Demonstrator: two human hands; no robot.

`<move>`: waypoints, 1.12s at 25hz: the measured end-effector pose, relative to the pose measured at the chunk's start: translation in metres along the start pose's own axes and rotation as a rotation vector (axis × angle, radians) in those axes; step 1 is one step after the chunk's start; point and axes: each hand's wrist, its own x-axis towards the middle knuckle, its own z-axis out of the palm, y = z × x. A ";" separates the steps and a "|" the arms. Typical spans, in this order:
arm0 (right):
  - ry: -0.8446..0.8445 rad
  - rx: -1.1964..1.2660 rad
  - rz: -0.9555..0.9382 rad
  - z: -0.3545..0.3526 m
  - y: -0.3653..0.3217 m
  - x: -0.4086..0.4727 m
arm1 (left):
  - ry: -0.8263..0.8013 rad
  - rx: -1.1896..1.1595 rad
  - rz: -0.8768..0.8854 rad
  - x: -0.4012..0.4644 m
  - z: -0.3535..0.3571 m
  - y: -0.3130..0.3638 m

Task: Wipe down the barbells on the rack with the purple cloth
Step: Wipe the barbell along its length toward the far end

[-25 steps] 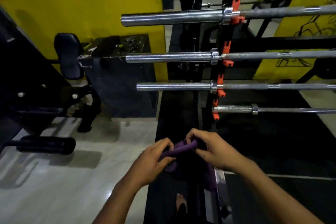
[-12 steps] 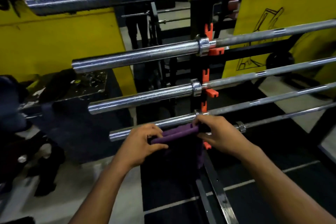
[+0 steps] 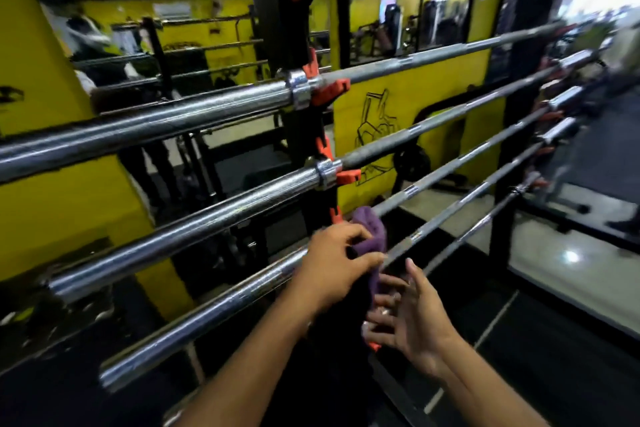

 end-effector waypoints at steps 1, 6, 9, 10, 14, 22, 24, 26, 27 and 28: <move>-0.007 0.142 0.024 0.002 0.000 -0.004 | -0.085 0.003 0.083 0.005 0.016 0.009; 0.088 0.547 -0.286 0.001 -0.044 -0.001 | -0.374 0.090 0.395 0.041 0.049 0.043; 0.102 0.591 -0.448 -0.006 -0.081 0.018 | -0.541 0.135 0.594 0.083 0.029 0.063; 0.109 0.595 -0.494 -0.009 -0.094 0.026 | -0.580 0.199 0.645 0.103 0.015 0.067; 0.166 0.704 -0.612 -0.009 -0.146 0.068 | -0.435 0.561 0.706 0.210 -0.067 0.078; 0.096 0.768 -0.793 0.009 -0.264 0.187 | -0.518 0.872 0.489 0.363 -0.109 0.030; 0.094 0.760 -0.840 0.003 -0.300 0.222 | -0.579 0.903 0.492 0.381 -0.098 0.013; 0.014 0.816 -0.871 -0.001 -0.335 0.261 | -0.608 0.852 0.496 0.394 -0.099 0.002; -0.036 0.830 -0.883 0.002 -0.349 0.276 | -0.616 0.807 0.486 0.396 -0.101 -0.003; -0.049 0.823 -0.877 0.007 -0.365 0.291 | -0.619 0.769 0.486 0.398 -0.102 -0.008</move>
